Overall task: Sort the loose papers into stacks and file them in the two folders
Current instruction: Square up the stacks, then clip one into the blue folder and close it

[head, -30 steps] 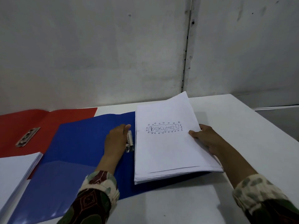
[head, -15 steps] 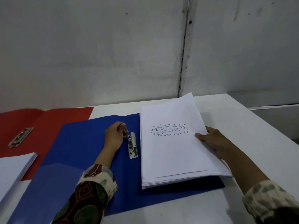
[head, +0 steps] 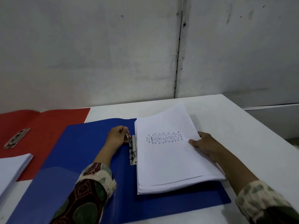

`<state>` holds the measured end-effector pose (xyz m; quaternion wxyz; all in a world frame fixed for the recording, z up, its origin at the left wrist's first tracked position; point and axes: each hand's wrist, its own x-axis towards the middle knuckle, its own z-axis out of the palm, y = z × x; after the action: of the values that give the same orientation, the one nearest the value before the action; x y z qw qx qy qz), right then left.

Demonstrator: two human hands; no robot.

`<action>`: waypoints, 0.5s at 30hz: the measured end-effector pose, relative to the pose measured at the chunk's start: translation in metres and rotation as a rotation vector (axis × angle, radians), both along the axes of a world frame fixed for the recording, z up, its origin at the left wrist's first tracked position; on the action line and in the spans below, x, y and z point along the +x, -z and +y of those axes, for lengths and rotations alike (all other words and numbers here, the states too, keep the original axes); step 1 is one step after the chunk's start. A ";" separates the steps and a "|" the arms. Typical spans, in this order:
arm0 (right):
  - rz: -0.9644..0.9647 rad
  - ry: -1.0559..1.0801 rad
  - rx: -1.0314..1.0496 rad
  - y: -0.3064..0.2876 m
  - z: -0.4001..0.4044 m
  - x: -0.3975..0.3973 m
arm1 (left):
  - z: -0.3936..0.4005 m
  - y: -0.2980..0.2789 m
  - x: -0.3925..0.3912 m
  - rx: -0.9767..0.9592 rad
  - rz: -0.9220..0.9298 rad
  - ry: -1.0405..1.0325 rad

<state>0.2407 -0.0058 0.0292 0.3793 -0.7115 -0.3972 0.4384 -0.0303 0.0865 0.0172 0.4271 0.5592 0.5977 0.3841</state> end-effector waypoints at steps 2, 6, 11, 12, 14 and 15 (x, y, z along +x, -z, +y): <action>-0.074 -0.012 0.042 0.001 0.002 0.000 | 0.001 0.000 0.001 -0.007 0.005 0.001; -0.234 -0.052 0.152 0.004 0.003 -0.001 | 0.003 0.001 0.000 -0.005 0.019 -0.008; -0.094 -0.073 0.126 0.006 0.005 -0.002 | 0.003 -0.001 0.001 0.033 0.082 0.004; -0.072 -0.068 0.113 0.007 0.006 -0.003 | 0.003 -0.001 0.001 0.042 0.088 0.006; -0.077 -0.074 0.088 0.008 0.009 -0.003 | 0.001 -0.002 0.002 0.059 0.089 0.005; -0.098 -0.086 0.073 0.008 0.010 -0.004 | 0.000 -0.003 0.002 0.073 0.090 0.004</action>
<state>0.2364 0.0039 0.0214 0.3658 -0.7001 -0.4613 0.4041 -0.0281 0.0864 0.0204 0.3799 0.5922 0.6010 0.3792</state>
